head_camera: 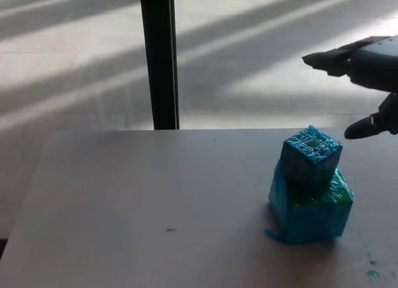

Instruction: The robot uses its right hand to pick up the small cube kept on the middle on the desk and place it on the bigger cube kept next to it

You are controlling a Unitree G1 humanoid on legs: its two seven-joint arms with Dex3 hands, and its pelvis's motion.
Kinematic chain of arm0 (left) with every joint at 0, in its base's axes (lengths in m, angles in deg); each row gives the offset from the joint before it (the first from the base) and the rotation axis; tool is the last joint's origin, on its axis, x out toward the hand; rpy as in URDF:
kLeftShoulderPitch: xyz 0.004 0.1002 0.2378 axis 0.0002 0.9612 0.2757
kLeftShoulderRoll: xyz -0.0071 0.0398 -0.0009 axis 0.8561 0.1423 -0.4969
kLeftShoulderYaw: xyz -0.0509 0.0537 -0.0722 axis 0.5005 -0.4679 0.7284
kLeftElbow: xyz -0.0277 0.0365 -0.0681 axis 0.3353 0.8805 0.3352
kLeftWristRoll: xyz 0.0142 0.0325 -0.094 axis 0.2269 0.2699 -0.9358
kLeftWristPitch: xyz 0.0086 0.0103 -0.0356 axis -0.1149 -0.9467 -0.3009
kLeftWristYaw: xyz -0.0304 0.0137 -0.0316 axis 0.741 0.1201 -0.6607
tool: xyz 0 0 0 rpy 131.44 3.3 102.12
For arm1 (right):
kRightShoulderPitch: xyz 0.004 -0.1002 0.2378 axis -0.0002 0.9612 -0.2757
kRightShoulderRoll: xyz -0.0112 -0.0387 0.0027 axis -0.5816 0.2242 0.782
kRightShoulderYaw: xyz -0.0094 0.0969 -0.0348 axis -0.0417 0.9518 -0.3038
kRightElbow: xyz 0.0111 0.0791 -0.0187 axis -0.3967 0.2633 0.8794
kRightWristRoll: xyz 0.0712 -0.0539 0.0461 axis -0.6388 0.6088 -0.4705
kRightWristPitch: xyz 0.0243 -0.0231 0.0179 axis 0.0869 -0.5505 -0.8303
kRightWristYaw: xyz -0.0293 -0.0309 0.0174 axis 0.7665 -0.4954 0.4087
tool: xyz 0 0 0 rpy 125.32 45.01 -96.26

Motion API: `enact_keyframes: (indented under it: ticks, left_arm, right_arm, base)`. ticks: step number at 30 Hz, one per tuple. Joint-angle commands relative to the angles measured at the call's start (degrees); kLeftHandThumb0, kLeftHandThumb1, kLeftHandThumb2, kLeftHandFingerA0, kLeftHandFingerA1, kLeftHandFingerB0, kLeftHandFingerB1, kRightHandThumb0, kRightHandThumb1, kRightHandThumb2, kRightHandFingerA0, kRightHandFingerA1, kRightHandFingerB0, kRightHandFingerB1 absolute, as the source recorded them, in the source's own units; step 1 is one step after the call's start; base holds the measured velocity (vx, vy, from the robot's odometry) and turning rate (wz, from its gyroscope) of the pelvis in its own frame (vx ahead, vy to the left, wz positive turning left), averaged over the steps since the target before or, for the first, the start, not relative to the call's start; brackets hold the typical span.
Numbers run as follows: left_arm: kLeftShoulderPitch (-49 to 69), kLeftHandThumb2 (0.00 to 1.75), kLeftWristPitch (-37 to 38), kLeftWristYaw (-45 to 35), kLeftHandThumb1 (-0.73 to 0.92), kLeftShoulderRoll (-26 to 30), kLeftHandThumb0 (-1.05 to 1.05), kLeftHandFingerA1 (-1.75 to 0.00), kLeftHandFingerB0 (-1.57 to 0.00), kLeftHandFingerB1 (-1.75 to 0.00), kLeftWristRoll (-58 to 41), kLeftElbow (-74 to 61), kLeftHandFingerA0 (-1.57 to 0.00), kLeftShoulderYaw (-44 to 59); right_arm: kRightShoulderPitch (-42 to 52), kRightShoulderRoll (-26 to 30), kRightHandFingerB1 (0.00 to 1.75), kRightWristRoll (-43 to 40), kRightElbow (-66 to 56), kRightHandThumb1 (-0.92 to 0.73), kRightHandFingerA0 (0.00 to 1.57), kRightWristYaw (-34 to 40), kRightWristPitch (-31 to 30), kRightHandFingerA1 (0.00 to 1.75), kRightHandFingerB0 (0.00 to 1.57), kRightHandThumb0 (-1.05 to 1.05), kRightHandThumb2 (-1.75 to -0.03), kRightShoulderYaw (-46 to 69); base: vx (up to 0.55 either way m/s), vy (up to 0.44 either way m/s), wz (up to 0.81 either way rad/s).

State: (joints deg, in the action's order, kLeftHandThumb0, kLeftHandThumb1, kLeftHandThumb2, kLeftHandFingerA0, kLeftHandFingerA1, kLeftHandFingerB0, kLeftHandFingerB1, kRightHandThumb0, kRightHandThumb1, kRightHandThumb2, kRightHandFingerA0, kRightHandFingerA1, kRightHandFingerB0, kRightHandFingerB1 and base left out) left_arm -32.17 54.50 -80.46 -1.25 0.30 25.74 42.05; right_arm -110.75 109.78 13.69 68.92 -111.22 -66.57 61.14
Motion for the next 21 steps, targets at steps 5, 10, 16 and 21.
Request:
enact_keyframes:
  ticks: [5, 10, 16, 21]
  left_arm:
    - [0.12, 0.98, -1.62, 0.08, 0.61, 0.99, -0.85, -0.49, -0.23, -0.45, -1.28, 0.15, -0.32, 0.33]
    - [1.17, 0.65, 0.02, -1.05, 0.78, 1.22, -0.85, -0.37, -0.27, -0.31, -0.72, -0.13, -0.37, -0.47]
    - [1.10, 0.99, 0.05, -0.42, 0.62, 1.38, -0.85, -0.49, -0.24, -0.44, -0.56, -0.16, -0.32, -0.78]
    - [1.26, 0.64, 0.32, -0.76, 0.79, 1.47, -0.86, -0.36, -0.29, -0.31, -0.46, 0.03, -0.38, -0.98]
  right_arm:
    - [-0.91, 8.99, 0.00, -7.57, 0.93, -0.53, 0.00, -3.94, 1.95, 0.10, 0.00, -0.95, -0.92, 7.37]
    - [5.91, 15.79, 0.00, -15.10, 5.34, -0.60, 0.00, -0.36, 3.48, 0.05, 0.05, -0.98, -0.92, 19.33]
    - [19.73, 21.14, 0.10, -18.22, 10.21, -0.56, 0.00, 6.20, 6.73, 0.09, 0.04, -0.85, -0.86, 32.59]
    - [31.38, 20.78, 0.17, -20.47, 13.22, -0.61, 0.00, 11.18, 5.11, 0.02, 0.09, -0.98, -0.92, 43.75]
  base:
    - [0.00, 0.000, 0.00]
    - [0.00, 0.000, 0.00]
    - [0.00, 0.000, 0.00]
    - [0.00, 0.000, 0.00]
